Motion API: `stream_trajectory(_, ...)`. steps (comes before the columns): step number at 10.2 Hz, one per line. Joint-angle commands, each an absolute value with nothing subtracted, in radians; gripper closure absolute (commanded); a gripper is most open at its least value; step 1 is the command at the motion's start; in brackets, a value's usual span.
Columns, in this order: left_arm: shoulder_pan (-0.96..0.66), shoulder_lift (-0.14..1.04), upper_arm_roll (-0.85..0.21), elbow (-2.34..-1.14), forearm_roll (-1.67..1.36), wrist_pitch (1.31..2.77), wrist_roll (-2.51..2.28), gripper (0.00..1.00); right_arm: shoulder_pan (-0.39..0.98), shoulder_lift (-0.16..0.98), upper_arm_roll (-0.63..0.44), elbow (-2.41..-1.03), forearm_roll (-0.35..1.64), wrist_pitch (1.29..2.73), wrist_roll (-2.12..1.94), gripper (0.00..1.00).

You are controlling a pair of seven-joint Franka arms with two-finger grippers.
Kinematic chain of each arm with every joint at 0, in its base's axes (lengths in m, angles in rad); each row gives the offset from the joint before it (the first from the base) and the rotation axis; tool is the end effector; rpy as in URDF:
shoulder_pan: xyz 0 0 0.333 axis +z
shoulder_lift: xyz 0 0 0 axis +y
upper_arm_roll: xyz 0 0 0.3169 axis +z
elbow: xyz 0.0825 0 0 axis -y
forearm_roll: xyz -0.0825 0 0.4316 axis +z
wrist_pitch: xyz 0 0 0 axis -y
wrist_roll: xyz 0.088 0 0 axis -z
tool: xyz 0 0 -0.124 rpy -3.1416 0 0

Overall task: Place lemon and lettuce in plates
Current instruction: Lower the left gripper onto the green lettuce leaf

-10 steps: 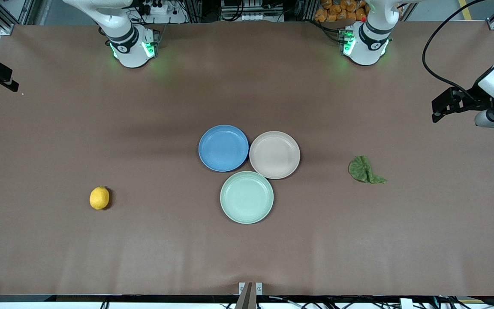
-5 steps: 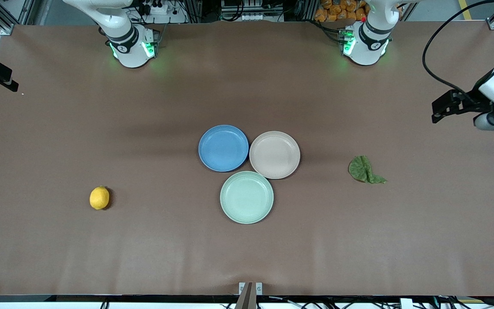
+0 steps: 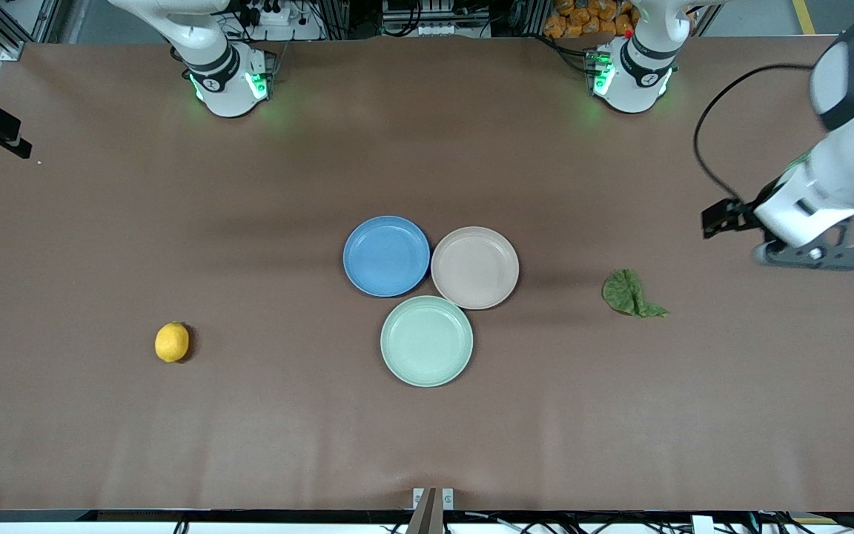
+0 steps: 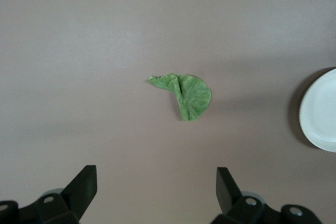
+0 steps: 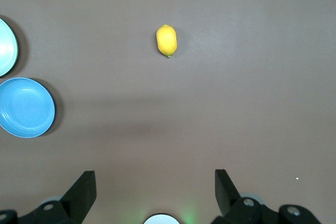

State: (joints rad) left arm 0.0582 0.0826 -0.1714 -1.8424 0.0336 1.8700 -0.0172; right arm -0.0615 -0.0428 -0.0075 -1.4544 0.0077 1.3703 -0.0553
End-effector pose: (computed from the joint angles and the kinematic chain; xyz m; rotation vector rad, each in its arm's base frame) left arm 0.6193 -0.0654 0.4418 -3.1149 0.1661 0.0818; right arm 0.5635 -0.0380 0.6755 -3.1304 0.0193 0.0638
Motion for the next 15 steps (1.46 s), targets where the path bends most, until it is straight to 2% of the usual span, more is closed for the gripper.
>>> stream_trajectory(1, 0.067, 0.08, -0.175, -2.037, 0.009, 2.063, -0.035, 0.0, -0.071, -0.049, -0.002, -1.447, 0.018, 1.364, -0.044, 0.0)
stream_trajectory(3, 0.095, 0.147, -0.176, -2.065, 0.006, 2.118, -0.04, 0.0, -0.071, -0.049, -0.002, -1.447, 0.018, 1.364, -0.044, 0.0)
stream_trajectory(5, 0.095, 0.201, -0.178, -2.129, 0.005, 2.268, -0.04, 0.0, -0.071, -0.046, -0.002, -1.447, 0.018, 1.367, -0.043, 0.0)
stream_trajectory(9, 0.089, 0.303, -0.179, -2.138, -0.046, 2.39, -0.04, 0.0, -0.078, -0.029, -0.005, -1.457, 0.018, 1.362, -0.044, 0.0)
stream_trajectory(12, 0.065, 0.382, -0.179, -2.128, -0.046, 2.462, -0.07, 0.0, -0.08, 0.018, -0.005, -1.459, 0.017, 1.417, -0.044, 0.0)
stream_trajectory(15, 0.057, 0.455, -0.178, -2.126, -0.038, 2.542, -0.074, 0.02, -0.098, 0.125, -0.005, -1.459, 0.018, 1.503, -0.044, 0.0)
